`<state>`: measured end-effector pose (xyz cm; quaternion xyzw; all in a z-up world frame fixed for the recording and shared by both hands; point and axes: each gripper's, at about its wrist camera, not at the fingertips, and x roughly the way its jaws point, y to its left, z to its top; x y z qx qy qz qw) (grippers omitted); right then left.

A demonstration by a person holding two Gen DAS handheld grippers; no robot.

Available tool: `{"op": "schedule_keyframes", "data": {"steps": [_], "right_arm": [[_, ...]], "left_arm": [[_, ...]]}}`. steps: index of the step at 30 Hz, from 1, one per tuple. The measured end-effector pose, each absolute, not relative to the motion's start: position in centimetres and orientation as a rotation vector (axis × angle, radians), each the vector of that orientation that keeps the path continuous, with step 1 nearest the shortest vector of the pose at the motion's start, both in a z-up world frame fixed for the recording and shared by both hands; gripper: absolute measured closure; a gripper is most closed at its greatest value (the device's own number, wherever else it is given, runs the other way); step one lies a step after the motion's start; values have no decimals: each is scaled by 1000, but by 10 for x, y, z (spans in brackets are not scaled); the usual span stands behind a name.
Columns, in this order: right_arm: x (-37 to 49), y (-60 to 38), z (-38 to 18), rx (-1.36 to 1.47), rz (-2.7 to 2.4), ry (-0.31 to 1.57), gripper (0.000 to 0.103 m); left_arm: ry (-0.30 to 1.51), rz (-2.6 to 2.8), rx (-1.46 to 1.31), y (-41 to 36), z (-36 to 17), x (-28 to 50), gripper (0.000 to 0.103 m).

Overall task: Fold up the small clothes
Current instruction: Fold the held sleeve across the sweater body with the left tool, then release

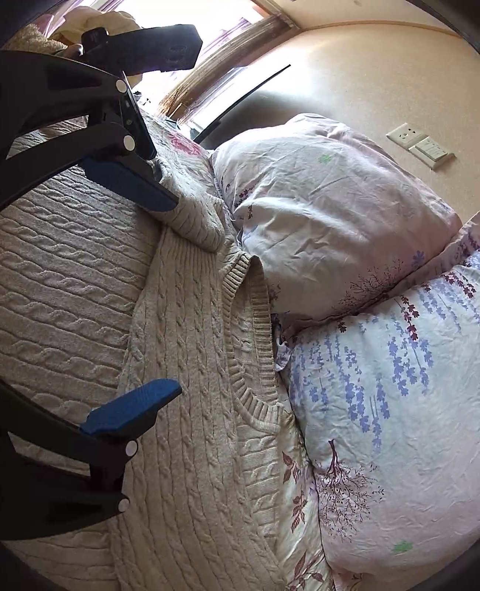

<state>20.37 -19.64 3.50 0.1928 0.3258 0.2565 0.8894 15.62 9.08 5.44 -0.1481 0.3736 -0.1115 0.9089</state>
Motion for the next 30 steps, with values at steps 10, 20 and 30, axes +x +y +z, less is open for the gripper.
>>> {"op": "schedule_keyframes", "data": {"steps": [10,20,30], "right_arm": [[197,-180,38,330,560,665,8],[194,-187,44,364,583,633,8],[196,-220,52,420,468,555,10]], "left_arm": [[826,132,-996,236,7,141,59],[815,203,-1003,236,16,190,97],[609,-356,-737,65,102,229,98]]}}
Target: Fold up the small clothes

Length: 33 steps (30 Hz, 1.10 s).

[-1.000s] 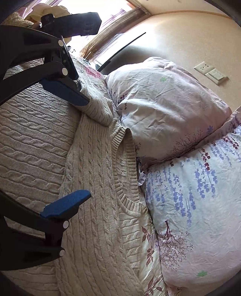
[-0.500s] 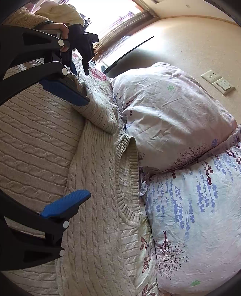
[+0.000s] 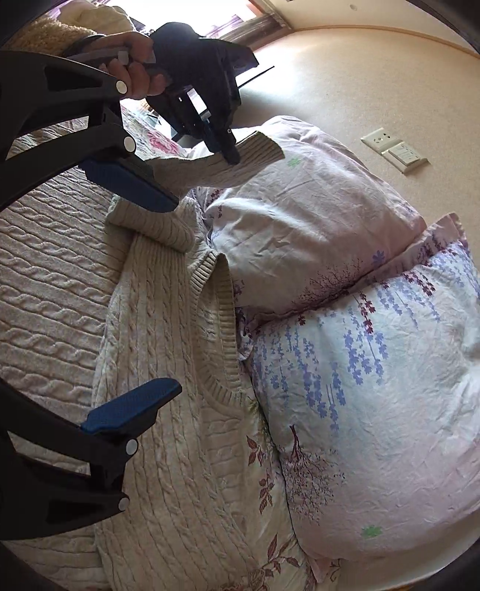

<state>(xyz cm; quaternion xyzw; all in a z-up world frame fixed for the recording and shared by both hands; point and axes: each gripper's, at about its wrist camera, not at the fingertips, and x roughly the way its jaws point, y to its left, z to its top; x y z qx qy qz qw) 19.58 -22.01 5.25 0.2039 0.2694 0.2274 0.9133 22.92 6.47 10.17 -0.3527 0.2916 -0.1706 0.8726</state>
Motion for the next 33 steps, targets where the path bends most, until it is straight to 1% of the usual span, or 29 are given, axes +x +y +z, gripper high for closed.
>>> {"op": "schedule_keyframes", "data": {"steps": [2,5,7,8,9,10,11,12,13,15,17,21,23,25,27,31,33], "right_arm": [[198,-233,52,442,419,542,10],[205,-256,46,510,357,558,10],[209,-270,40,572,330,582,10],[211,-275,37,598,325,594,10],[212,-280,35,619,323,603,11],[214,-284,33,636,324,613,12],[215,-286,31,651,330,624,16],[218,-288,29,664,334,639,21],[220,-288,27,671,334,658,24],[224,-289,21,670,303,704,40],[225,-290,16,661,263,746,46],[231,-286,10,606,200,813,53],[233,-281,12,556,177,824,55],[233,-277,14,511,155,827,59],[233,-275,14,496,168,836,73],[232,-271,14,484,205,839,80],[231,-268,14,468,208,839,81]], "left_arm": [[631,-474,-686,19,98,236,98],[812,-600,-523,-52,73,248,97],[902,-626,-388,-82,57,245,95],[904,-633,-343,-87,54,239,89],[894,-635,-304,-85,54,232,75],[868,-623,-264,-78,57,221,65],[833,-590,-225,-69,63,212,41],[787,-543,-184,-53,70,201,29],[739,-485,-132,-39,77,192,26],[679,-347,-19,-8,87,177,26],[644,-210,75,26,91,167,26],[653,-58,219,75,83,152,26],[671,-51,288,84,73,142,26],[683,-46,379,78,61,137,26],[690,-51,454,70,50,134,26],[715,-44,476,64,37,142,26],[728,-7,492,63,31,150,26]]}}
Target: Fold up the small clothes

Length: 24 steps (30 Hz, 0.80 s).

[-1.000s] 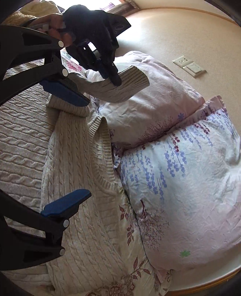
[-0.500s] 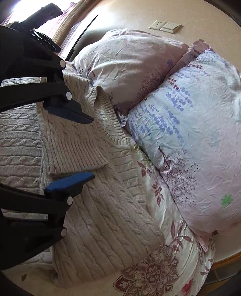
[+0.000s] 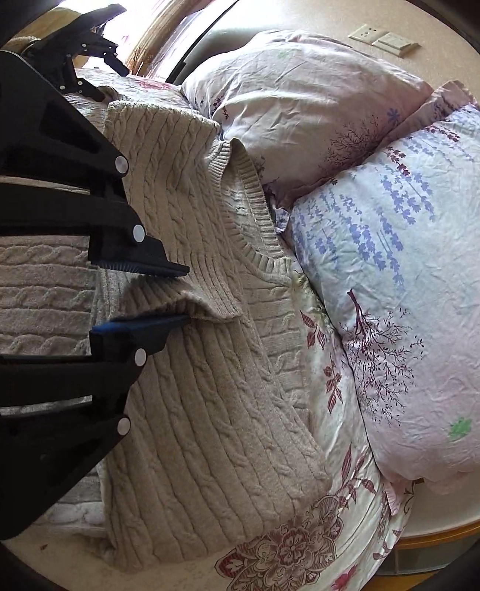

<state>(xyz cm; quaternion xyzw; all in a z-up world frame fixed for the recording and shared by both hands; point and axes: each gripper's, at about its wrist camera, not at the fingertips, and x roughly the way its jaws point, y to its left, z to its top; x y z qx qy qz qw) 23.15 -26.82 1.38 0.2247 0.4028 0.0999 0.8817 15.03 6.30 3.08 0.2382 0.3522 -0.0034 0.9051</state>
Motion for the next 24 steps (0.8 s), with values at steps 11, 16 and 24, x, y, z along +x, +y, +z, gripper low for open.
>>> {"op": "schedule_keyframes", "data": {"steps": [11,16,24], "right_arm": [[232,-255,12,374,208,834,91],[218,-267,30,404,157,702,93],[222,-293,13,456,14,783,93]], "left_arm": [[769,66,537,72,20,168,26],[765,109,534,76,19,174,26],[780,190,464,93,21,185,26]]}}
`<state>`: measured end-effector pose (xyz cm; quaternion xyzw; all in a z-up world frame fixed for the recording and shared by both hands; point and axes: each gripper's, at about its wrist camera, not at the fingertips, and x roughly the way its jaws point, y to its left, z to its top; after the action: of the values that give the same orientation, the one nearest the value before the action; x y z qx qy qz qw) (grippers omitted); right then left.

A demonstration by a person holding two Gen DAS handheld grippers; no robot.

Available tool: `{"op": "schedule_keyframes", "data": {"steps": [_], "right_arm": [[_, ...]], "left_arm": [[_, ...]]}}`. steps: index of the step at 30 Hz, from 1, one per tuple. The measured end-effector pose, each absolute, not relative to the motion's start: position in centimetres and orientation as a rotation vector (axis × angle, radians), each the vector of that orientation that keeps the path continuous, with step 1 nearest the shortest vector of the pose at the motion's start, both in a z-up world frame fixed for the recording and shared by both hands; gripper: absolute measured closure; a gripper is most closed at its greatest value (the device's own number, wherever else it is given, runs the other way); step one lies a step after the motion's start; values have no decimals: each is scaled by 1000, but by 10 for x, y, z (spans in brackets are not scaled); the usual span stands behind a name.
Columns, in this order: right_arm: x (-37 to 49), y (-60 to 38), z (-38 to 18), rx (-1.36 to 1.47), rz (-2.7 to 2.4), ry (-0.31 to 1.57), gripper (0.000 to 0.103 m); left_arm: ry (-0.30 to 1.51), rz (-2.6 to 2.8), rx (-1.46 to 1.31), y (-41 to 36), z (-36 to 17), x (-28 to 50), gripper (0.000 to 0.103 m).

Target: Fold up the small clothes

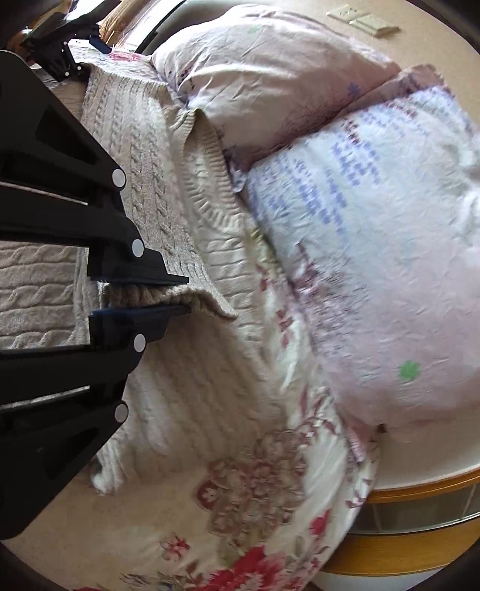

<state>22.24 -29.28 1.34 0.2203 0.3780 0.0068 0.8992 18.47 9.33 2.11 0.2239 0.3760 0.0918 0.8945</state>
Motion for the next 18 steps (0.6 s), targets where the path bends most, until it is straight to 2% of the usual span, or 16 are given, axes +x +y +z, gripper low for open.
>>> {"op": "schedule_keyframes", "data": {"steps": [2,6,10,14,16,18], "right_arm": [[221,-294,9,474,19,794,93],[211,-289,26,476,49,704,93],[215,-292,7,483,-27,818,93],[210,-287,8,448,-39,818,92],[209,-287,8,431,-35,822,91],[205,-294,10,453,-36,825,82]], "left_arm": [[789,197,427,100,21,186,26],[799,223,356,111,22,186,23],[868,223,165,130,22,192,23],[867,209,134,132,23,189,21],[860,202,141,131,24,184,18],[848,213,174,130,26,175,9]]}}
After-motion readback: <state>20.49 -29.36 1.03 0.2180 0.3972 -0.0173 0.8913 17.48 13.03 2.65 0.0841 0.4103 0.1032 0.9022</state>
